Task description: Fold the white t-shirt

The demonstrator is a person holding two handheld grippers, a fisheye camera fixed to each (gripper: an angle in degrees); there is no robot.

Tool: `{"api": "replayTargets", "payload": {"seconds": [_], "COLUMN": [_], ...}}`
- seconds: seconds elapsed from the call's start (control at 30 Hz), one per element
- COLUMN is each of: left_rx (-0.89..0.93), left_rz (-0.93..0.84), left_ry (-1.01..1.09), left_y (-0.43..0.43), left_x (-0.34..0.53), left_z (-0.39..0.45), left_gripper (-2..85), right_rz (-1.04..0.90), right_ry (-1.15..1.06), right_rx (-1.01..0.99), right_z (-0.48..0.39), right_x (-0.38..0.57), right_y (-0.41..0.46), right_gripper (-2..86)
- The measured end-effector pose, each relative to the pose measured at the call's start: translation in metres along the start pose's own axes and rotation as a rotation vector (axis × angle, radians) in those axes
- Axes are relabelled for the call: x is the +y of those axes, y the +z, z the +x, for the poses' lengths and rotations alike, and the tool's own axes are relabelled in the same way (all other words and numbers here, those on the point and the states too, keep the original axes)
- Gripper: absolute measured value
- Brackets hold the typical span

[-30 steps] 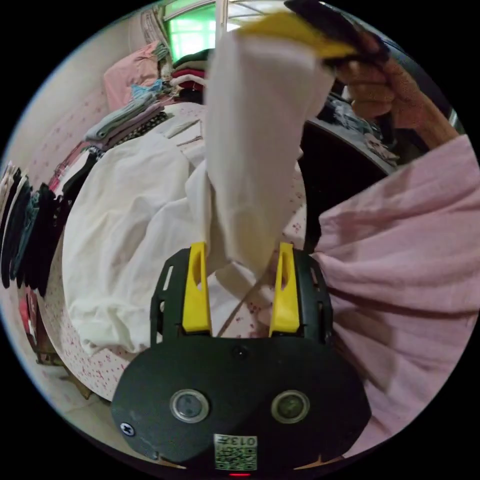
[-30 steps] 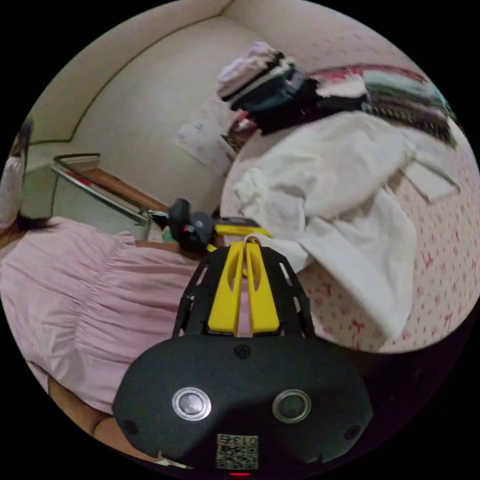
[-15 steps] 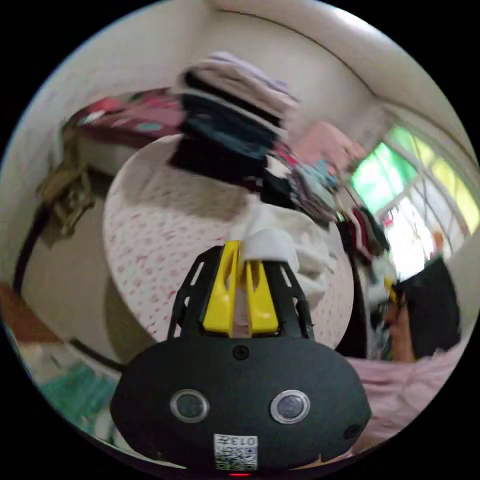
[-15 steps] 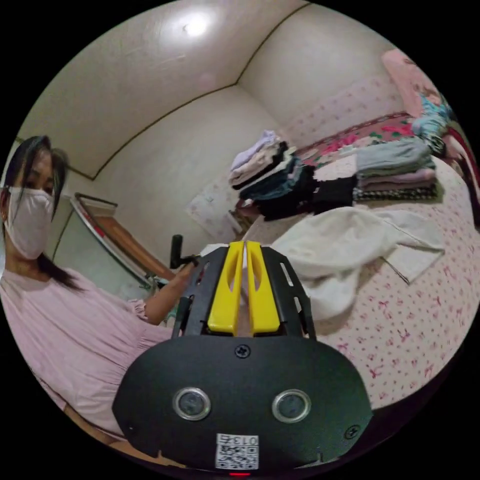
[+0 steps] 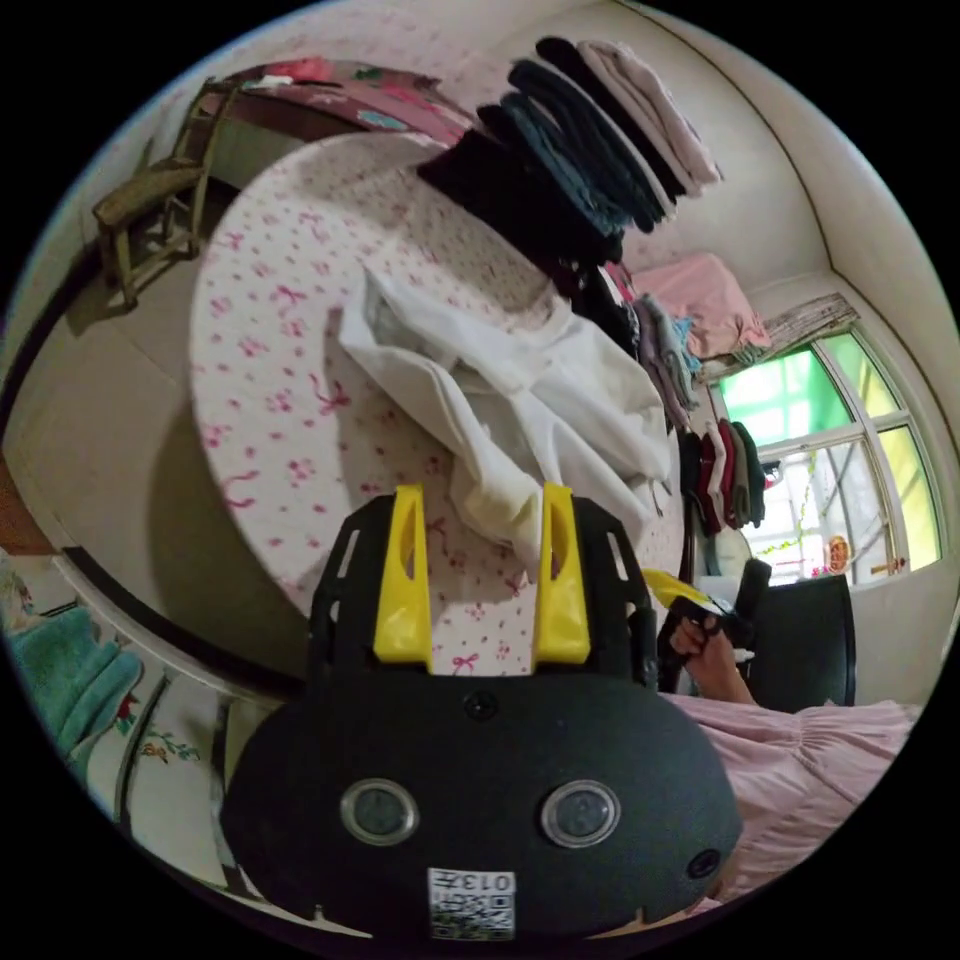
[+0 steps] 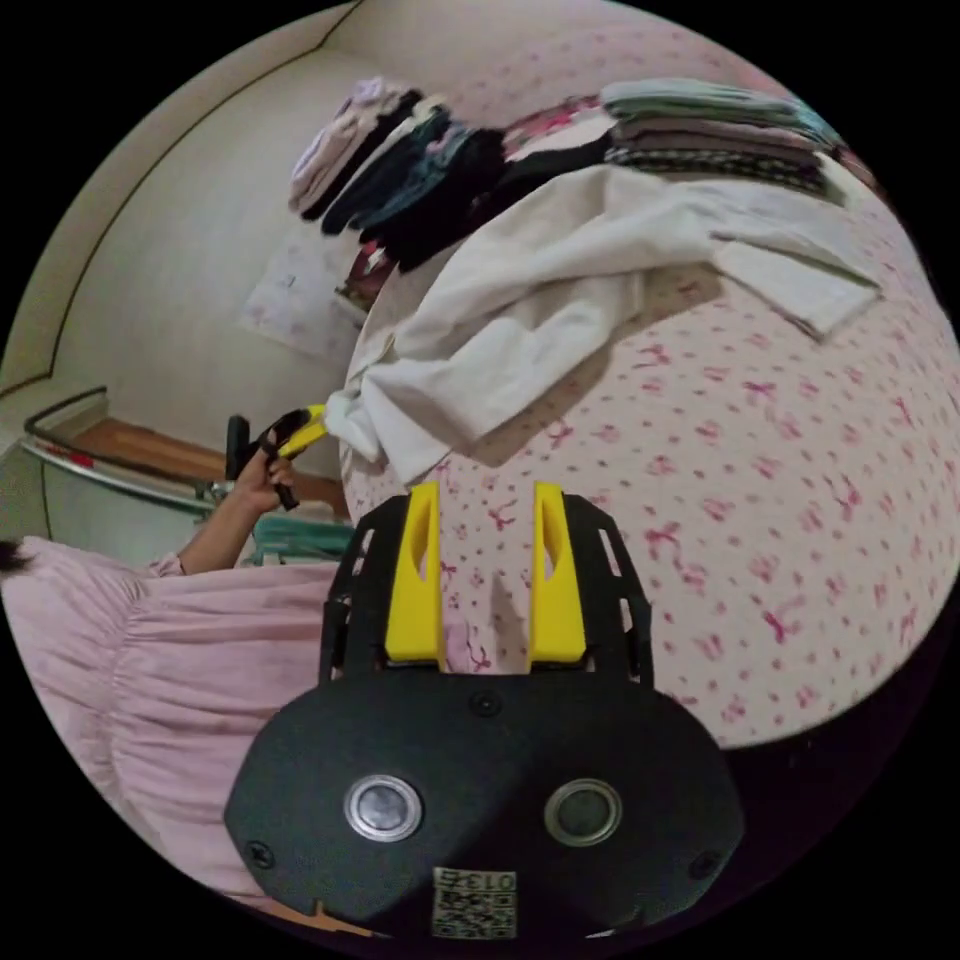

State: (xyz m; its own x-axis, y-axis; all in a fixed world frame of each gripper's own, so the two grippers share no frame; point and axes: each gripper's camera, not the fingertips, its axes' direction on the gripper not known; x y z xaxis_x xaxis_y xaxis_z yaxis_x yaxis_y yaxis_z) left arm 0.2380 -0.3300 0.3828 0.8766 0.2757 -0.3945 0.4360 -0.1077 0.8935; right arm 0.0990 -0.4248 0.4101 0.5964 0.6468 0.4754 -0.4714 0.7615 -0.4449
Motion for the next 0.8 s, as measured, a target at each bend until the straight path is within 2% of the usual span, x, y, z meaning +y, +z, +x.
{"api": "replayTargets", "payload": {"seconds": [0.13,0.2,0.23,0.3,0.33,0.4,0.47,0.63,0.73,0.8], "left_rx": [-0.018,-0.047,-0.046,-0.030,-0.025,0.002,0.017,0.128,0.169,0.214], "left_rz": [-0.109,-0.145,-0.159,-0.177,-0.167,-0.127,-0.072,0.042,-0.004,-0.152], "left_ry": [0.044,0.066,0.073,0.087,0.099,0.172,0.270,0.662,0.903,1.012], "left_y": [0.031,0.041,0.043,0.042,0.038,0.018,-0.005,-0.065,-0.074,-0.052], "left_x": [-0.012,-0.022,-0.024,-0.035,-0.037,-0.051,-0.061,-0.066,-0.042,-0.015], "left_z": [0.010,0.014,0.015,0.020,0.022,0.033,0.046,0.107,0.147,0.165], "left_gripper": [13.7,9.7,8.7,5.6,5.0,3.0,1.9,0.8,0.6,0.4], "right_rz": [-0.063,-0.117,-0.181,-0.288,-0.213,-0.252,-0.147,0.191,0.325,0.352], "right_ry": [-0.291,-0.434,-0.496,-0.551,-0.609,-0.576,-0.528,-0.396,-0.283,-0.228], "right_rx": [0.103,0.159,0.197,0.289,0.358,0.360,0.339,0.504,0.689,0.755], "right_z": [-0.082,-0.114,-0.128,-0.137,-0.143,-0.141,-0.133,-0.096,-0.078,-0.065], "right_x": [-0.047,-0.055,-0.057,-0.054,-0.049,-0.054,-0.056,-0.014,0.047,0.089], "right_y": [0.062,0.090,0.111,0.141,0.138,0.126,0.084,-0.103,-0.186,-0.213], "right_gripper": [13.8,12.7,9.9,5.2,3.1,2.1,1.5,0.8,0.7,0.7]}}
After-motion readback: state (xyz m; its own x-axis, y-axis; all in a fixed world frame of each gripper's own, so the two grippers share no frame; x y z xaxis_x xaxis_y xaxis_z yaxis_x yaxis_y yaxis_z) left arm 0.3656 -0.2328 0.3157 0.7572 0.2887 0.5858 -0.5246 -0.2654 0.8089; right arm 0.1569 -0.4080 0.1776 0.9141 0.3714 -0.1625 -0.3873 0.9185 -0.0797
